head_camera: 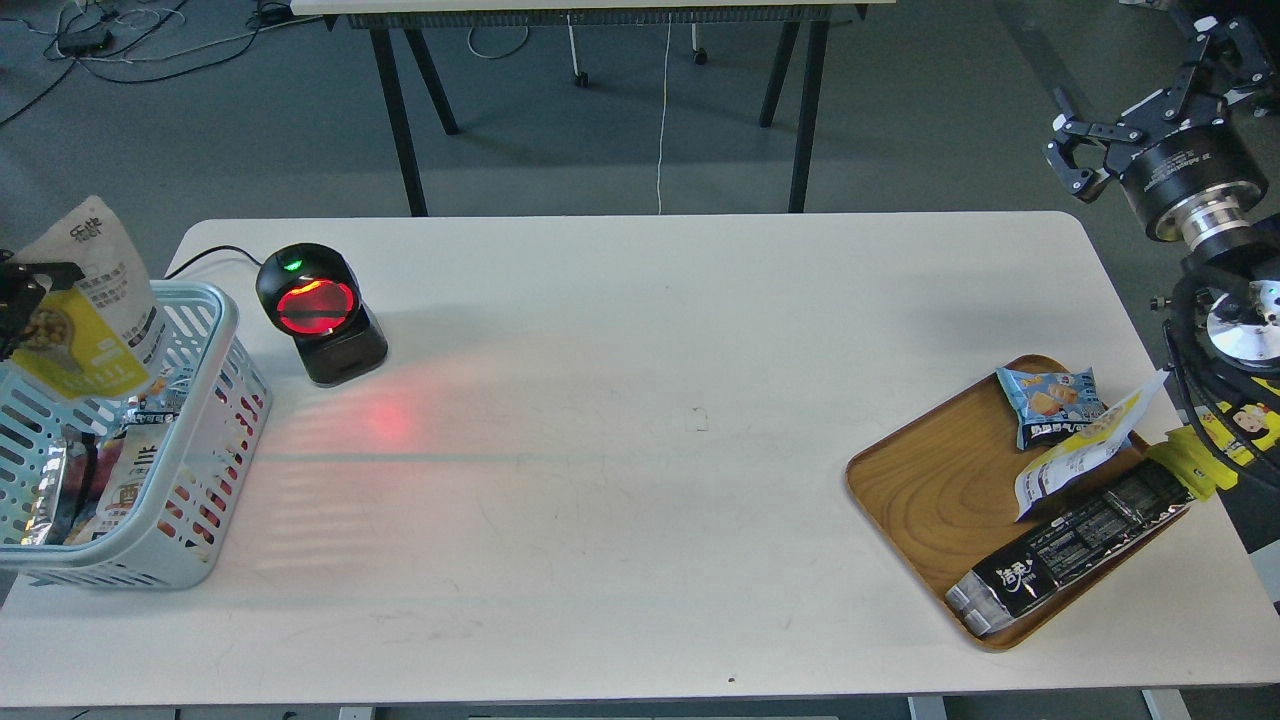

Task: Scan snack and place in basket

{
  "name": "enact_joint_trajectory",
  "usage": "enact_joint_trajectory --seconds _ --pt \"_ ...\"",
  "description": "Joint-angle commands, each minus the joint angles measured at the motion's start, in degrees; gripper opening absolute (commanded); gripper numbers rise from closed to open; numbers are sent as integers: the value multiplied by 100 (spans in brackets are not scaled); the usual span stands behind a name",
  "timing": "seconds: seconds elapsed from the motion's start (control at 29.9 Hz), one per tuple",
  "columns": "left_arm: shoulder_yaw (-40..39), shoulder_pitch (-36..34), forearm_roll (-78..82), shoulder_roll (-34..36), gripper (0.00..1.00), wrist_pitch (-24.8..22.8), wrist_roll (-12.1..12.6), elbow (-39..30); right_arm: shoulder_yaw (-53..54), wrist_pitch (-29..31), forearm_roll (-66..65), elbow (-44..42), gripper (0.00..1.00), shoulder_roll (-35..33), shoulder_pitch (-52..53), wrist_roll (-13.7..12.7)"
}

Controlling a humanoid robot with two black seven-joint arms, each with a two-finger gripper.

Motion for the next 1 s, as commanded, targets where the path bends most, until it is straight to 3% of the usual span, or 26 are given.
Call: enact_joint_trajectory --seconds 0.0,0.03,0.1,0.13,0.17,0.23,0.43,0.67,0.8,0.97 --pt "134 0 1 2 10 25 0 -22 0 -1 1 0 98 -31 -1 0" --pt "126 0 -8 -15 18 33 0 -22 0 -1 1 0 98 -40 8 0" --pt "73 -26 -43 -59 55 77 0 -22 0 -1 1 0 98 -49 -1 0" --pt "64 -61 -95 -77 68 138 0 -22 0 7 1 8 98 -58 -1 0" --pt "55 -70 -279 -94 75 252 0 -22 0 8 1 8 98 -67 -1 0" --pt "-6 -79 -910 -103 77 402 0 -22 0 16 1 17 98 -93 8 0" --pt "-497 -79 -3379 -331 98 376 0 22 53 25 -202 8 99 -128 113 0" --pt "-849 -88 -5815 -1420 99 280 0 619 580 -54 -202 -228 99 -216 139 0" --pt "-1227 -88 -7290 -2342 99 175 286 1295 914 34 -202 -545 99 -155 105 0" --pt "-1693 -88 -9408 -3379 99 -615 426 2515 1037 16 -193 -581 99 -137 96 -163"
